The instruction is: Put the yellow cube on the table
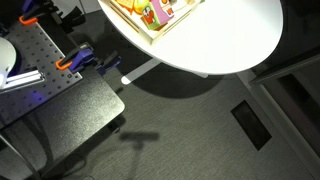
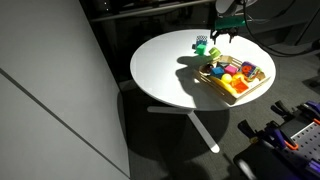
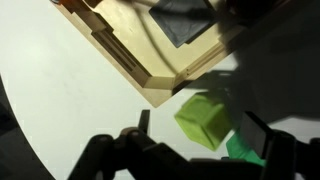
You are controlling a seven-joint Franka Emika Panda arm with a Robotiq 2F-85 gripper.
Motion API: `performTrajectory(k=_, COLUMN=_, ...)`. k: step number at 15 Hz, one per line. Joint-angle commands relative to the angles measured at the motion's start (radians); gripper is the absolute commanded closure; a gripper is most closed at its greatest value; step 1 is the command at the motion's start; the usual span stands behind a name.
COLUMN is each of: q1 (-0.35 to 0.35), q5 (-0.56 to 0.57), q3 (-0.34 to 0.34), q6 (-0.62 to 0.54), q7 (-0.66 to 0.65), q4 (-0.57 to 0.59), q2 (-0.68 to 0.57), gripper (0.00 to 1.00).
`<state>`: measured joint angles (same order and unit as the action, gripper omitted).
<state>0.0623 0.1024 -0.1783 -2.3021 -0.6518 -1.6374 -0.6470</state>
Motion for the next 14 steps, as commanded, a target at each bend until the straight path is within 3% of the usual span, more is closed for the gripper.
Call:
performTrajectory(k=1, q1=-0.009, q5=-0.026, q3=0.028, q6=0.059, q7=0.061, q4=-0.015, q2=0.037, gripper=0.0)
performTrajectory(k=7, q1=-0.038, q5=-0.073, q3=0.089, q6=0.19, q7=0.298, q4=-0.111, q2=0.138, gripper=0.0)
performTrajectory(k=14, q1=-0.044, q5=-0.046, q3=0.094, q6=0.313, q7=0.466, q4=-0.261, q2=0.314, gripper=0.0)
